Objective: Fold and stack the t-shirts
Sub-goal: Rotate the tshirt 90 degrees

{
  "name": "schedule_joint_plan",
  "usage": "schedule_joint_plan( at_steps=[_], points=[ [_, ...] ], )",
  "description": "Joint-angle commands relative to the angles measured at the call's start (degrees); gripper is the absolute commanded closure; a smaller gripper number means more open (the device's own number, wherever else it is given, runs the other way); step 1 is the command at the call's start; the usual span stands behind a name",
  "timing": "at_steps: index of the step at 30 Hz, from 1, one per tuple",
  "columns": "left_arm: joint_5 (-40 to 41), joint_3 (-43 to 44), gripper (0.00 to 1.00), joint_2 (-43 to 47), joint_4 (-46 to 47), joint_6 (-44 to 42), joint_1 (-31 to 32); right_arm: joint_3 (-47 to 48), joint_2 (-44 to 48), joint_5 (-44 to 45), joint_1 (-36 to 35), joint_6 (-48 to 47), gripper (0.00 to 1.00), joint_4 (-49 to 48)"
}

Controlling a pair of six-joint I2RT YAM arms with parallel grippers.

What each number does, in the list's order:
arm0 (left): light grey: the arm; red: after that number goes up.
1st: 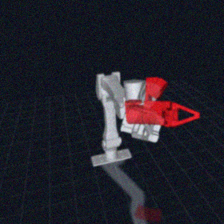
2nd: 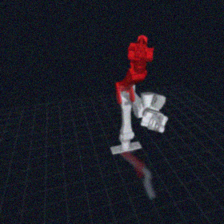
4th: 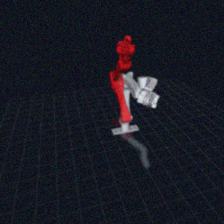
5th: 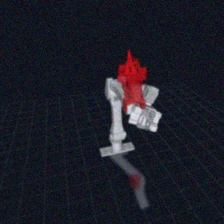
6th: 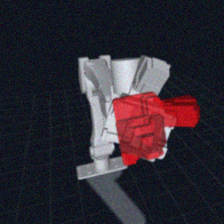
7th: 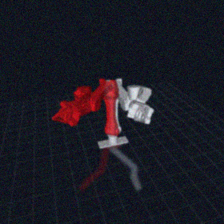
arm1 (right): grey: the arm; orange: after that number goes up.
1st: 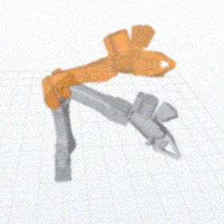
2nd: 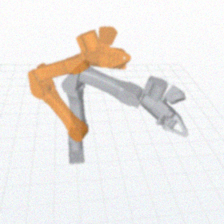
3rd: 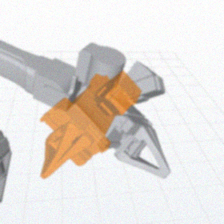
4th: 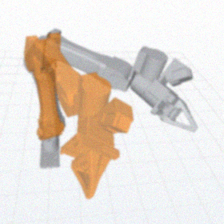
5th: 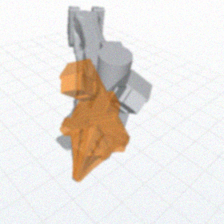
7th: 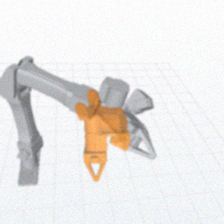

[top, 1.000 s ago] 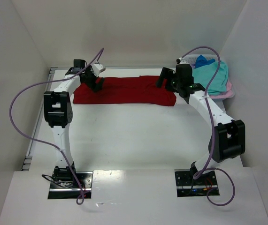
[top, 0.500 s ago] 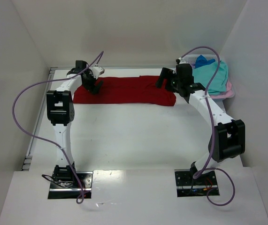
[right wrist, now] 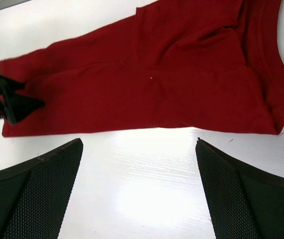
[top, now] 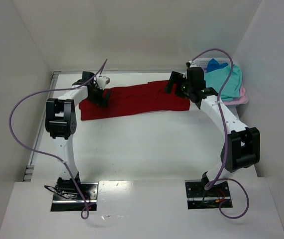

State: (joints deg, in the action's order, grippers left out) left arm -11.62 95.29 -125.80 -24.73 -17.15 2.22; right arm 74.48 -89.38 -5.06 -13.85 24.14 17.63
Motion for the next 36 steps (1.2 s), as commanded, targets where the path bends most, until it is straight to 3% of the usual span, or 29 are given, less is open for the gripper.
schedule_joint_plan(
  at_steps=[1,6,19,36],
  points=[
    [-5.08,-8.26,0.01,2.83,-2.78,11.42,1.12,2.16,2.28,-0.39,0.31,-0.59,0.00,-0.75],
    [2.91,-12.82,0.01,9.77,-10.51,15.56,6.83,0.50,5.80,-0.39,0.31,-0.59,0.00,-0.75],
    [-1.39,-26.45,0.01,12.94,-10.25,23.38,18.95,-1.35,8.00,-0.92,0.31,0.03,0.00,-1.81],
    [-7.72,-45.53,0.01,25.16,-4.98,45.09,33.27,-3.64,1.41,1.90,-1.97,0.56,0.00,-2.50]
  ],
)
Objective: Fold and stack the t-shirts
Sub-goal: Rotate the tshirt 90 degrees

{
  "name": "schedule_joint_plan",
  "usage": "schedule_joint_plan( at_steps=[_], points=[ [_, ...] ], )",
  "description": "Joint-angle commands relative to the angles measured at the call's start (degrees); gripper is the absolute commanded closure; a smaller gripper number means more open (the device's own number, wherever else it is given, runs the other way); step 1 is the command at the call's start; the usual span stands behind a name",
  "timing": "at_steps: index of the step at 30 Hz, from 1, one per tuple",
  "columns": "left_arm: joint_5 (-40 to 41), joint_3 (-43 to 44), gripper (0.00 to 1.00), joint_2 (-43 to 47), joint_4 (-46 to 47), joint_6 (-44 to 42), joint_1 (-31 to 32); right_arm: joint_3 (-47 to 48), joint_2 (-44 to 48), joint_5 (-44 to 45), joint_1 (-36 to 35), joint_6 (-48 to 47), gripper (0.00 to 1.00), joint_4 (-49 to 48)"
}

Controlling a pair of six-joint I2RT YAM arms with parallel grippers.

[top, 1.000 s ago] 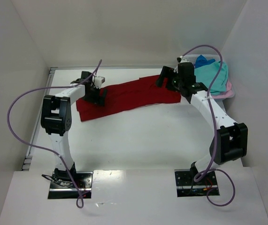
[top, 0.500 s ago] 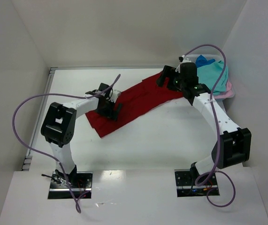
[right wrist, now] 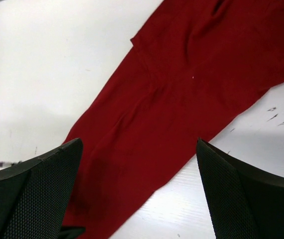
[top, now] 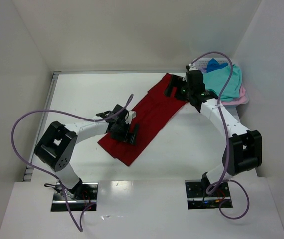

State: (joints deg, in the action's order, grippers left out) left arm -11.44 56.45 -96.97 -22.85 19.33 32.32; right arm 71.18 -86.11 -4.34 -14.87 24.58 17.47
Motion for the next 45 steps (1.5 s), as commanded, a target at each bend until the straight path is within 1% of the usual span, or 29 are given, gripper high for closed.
schedule_joint_plan(
  at_steps=[1,2,3,5,6,8,11,14,17,19,24,30,32,40,45],
  points=[
    [-7.89,-6.70,0.01,-3.67,-6.33,10.01,4.24,-0.34,-2.57,1.17,-1.56,0.73,0.00,-2.88],
    [-7.89,-6.70,0.01,-3.67,-6.33,10.72,5.38,-0.34,-3.36,1.17,-1.56,0.73,0.00,-2.88],
    [-7.89,-6.70,0.01,-4.19,-6.33,11.42,8.00,-0.34,-5.02,2.04,-2.87,0.73,0.00,-2.88],
    [-8.42,-6.00,0.01,-4.19,-5.55,13.96,10.82,0.19,-6.96,2.67,-3.75,1.26,0.00,-3.41],
    [-8.42,-5.13,0.01,-4.19,-4.84,14.76,13.27,0.71,-8.71,3.19,-3.76,1.87,0.00,-3.41],
    [-7.81,-3.89,0.01,-4.19,-4.31,16.08,14.88,0.72,-10.04,3.81,-5.07,2.49,0.00,-3.94],
    [-5.53,-3.89,0.01,-2.71,-4.31,17.49,14.88,1.85,-13.11,4.33,-5.08,2.49,0.00,-4.64],
    [-1.31,-3.36,0.01,1.86,-6.76,19.51,14.88,4.32,-16.46,4.95,-5.08,2.49,0.00,-4.12],
    [3.87,0.67,0.01,6.87,-9.74,20.74,14.88,6.60,-19.00,6.27,-5.08,2.49,0.00,-4.12],
    [6.50,2.61,0.01,10.56,-10.37,21.44,14.88,9.67,-20.59,8.98,-5.08,2.49,0.00,-2.98],
    [8.81,7.35,0.01,18.47,-10.37,21.45,14.88,18.62,-27.52,14.26,-5.08,1.96,0.00,2.28],
    [11.35,8.95,0.01,19.54,-10.37,18.37,14.88,26.54,-34.29,21.64,-5.08,4.60,0.00,8.53],
    [11.35,8.95,0.01,19.54,-9.76,17.85,14.88,27.08,-36.32,23.57,-5.08,6.35,0.00,9.86],
    [11.88,8.42,0.01,21.29,-8.70,16.18,14.88,29.81,-41.94,25.52,-5.08,8.29,0.00,12.67],
    [11.88,8.42,0.01,21.29,-8.17,15.65,14.88,33.93,-46.60,25.52,-5.08,7.77,0.00,13.73]
  ],
)
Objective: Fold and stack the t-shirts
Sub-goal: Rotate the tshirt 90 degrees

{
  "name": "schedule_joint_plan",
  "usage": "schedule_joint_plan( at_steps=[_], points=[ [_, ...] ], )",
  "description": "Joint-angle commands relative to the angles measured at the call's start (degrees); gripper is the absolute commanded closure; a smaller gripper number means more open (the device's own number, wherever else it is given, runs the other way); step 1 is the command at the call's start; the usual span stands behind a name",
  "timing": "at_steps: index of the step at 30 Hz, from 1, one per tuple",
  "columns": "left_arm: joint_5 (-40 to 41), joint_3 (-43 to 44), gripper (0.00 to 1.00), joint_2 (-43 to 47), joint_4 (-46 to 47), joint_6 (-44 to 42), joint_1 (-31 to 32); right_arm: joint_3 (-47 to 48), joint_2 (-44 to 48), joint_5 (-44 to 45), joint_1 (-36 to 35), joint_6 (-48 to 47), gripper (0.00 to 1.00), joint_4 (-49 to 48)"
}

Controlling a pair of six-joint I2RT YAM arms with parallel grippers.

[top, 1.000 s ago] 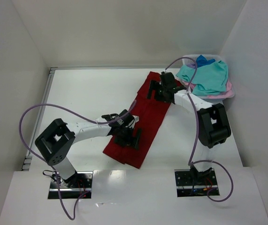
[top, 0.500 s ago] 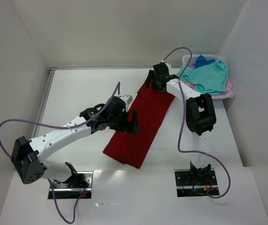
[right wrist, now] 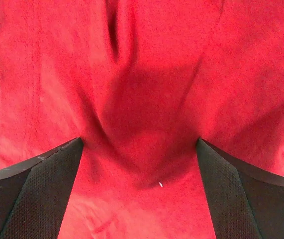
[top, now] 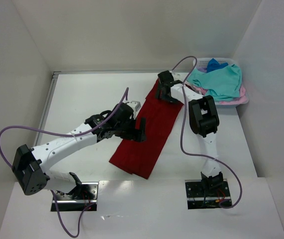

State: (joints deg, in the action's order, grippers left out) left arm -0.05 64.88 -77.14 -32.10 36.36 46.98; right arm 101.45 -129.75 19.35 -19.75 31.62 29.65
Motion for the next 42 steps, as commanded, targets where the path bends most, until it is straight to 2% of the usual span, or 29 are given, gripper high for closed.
schedule_joint_plan(
  at_steps=[1,6,12,17,20,25,29,33,37,42],
  points=[
    [0.49,-0.02,0.01,1.99,1.07,-1.38,0.22,4.36,-3.48,1.13,-0.20,0.73,0.00,1.55],
    [-0.03,-0.02,0.01,2.00,2.39,-1.38,0.22,10.59,-7.44,-0.81,-0.20,-0.94,0.00,2.07],
    [-0.56,-0.02,0.01,1.38,2.39,-1.91,0.22,18.60,-12.89,-7.56,-1.43,-3.13,0.00,2.08],
    [-0.56,-1.16,0.01,1.38,2.39,-2.43,0.22,21.24,-15.43,-13.89,-4.68,-5.51,0.00,-2.04],
    [-0.56,-1.68,0.01,1.38,3.09,-2.43,0.22,27.90,-17.89,-16.80,-7.31,-6.65,0.00,-1.09],
    [-0.56,-2.74,0.01,1.38,4.14,-2.43,0.22,36.61,-24.05,-17.41,-12.23,-7.97,0.00,1.99],
    [-0.56,-3.36,0.01,3.22,4.15,-2.43,0.22,42.77,-26.69,-15.68,-13.04,-7.27,0.00,5.50],
    [-0.56,-3.97,0.01,4.28,4.15,-1.91,-0.31,42.78,-26.69,-7.61,-13.04,-6.57,0.00,7.70],
    [-0.56,-5.12,0.01,4.81,4.15,-1.38,-0.31,41.37,-25.11,-6.26,-10.40,-7.09,0.00,8.93],
    [-0.56,-5.12,0.01,5.34,4.15,-1.38,-0.31,33.83,-21.08,-3.98,-8.55,-7.18,0.00,7.10]
  ],
)
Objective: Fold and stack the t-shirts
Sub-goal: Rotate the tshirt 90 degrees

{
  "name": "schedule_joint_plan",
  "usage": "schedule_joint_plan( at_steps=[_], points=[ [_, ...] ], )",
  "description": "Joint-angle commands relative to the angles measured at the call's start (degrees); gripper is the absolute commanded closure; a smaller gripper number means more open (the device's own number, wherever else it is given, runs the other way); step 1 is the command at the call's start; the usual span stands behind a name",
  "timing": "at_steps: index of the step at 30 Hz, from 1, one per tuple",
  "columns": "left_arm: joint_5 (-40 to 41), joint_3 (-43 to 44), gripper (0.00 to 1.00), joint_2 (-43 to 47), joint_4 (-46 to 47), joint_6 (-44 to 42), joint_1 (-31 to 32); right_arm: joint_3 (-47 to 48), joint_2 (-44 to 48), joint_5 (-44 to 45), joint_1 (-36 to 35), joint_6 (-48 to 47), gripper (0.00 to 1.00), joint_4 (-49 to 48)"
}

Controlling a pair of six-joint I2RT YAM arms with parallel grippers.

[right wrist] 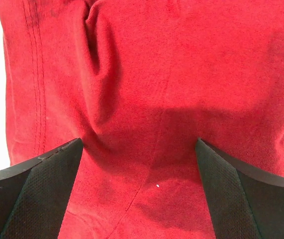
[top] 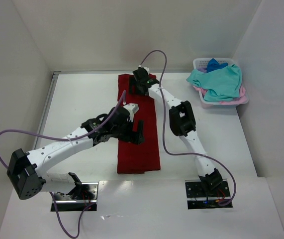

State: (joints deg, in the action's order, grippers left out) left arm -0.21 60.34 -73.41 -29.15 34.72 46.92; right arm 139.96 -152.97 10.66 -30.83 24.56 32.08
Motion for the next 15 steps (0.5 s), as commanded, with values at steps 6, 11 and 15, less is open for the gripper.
schedule_joint_plan(
  at_steps=[6,11,15],
  points=[
    [-0.41,-0.57,0.01,0.98,1.20,0.79,-0.25,-8.12,4.78,3.24,3.06,-1.27,0.00,3.08],
    [1.79,0.57,0.01,0.98,0.15,0.79,-0.25,-8.12,9.26,-1.77,3.06,-1.27,0.00,-0.25],
    [3.28,0.57,0.01,0.98,1.89,1.40,-1.30,-7.60,14.88,-5.46,3.06,-3.28,0.00,-0.79]
  ],
)
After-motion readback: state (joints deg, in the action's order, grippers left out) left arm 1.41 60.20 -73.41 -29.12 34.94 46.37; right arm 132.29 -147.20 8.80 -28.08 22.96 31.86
